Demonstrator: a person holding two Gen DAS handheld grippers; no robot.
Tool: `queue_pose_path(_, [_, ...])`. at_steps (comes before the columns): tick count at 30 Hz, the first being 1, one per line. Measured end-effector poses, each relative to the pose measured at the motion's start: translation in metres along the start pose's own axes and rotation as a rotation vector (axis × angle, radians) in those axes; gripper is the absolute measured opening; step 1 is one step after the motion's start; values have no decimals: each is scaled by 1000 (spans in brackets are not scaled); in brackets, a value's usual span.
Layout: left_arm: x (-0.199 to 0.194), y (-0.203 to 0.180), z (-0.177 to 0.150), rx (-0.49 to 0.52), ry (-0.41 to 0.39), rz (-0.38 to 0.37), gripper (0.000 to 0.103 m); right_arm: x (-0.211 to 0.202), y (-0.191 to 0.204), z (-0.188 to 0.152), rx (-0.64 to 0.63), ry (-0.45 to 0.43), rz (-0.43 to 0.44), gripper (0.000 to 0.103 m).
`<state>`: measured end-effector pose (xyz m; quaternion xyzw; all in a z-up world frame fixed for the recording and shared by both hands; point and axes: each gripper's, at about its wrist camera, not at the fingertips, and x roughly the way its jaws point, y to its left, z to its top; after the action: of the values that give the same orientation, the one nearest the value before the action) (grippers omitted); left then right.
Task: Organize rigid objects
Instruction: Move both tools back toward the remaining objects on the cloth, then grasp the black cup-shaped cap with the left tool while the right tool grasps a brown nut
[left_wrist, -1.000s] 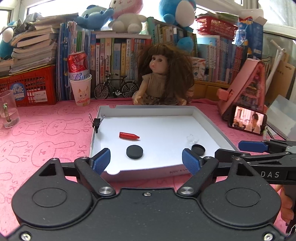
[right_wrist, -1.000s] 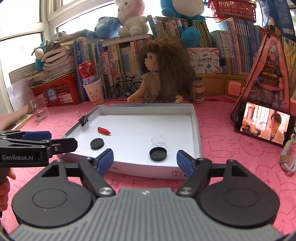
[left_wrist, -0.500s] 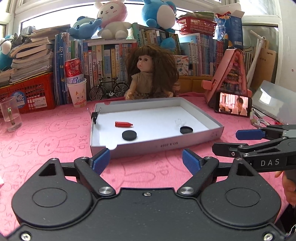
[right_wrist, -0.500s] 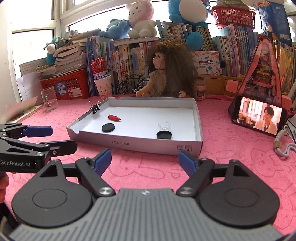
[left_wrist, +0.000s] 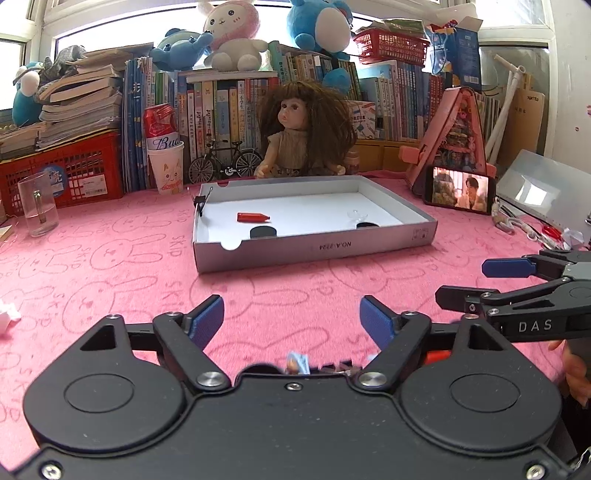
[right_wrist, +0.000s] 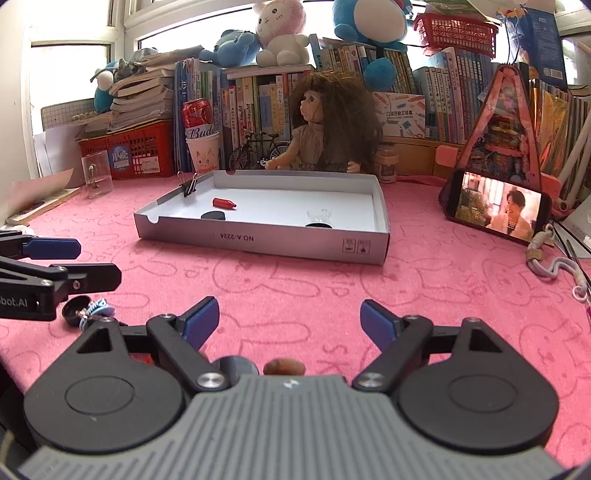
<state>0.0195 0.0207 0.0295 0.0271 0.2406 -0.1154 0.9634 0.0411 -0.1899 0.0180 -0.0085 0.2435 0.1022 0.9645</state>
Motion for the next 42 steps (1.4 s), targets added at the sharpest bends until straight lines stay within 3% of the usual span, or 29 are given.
queue_pose_path(5, [-13, 1, -13, 25, 5, -1, 68, -10, 1, -11, -9, -13, -15, 90])
queue_pose_path(9, [-23, 3, -20, 41, -10, 19, 55, -15, -2, -17, 7, -22, -30, 90])
queue_pose_path(16, [-29, 12, -24, 24, 12, 27, 42, -23, -8, -23, 13, -33, -45, 75])
queue_pose_path(20, [-32, 12, -28, 30, 24, 22, 42, -22, -9, -25, 14, -26, -51, 65])
queue_pose_path(29, [-29, 7, -37, 62, 49, 39, 42, -19, -3, -26, 12, -19, -27, 58])
queue_pose_path(42, [-18, 12, -36, 31, 68, 90, 42, -21, -15, -24, 31, -20, -66, 56])
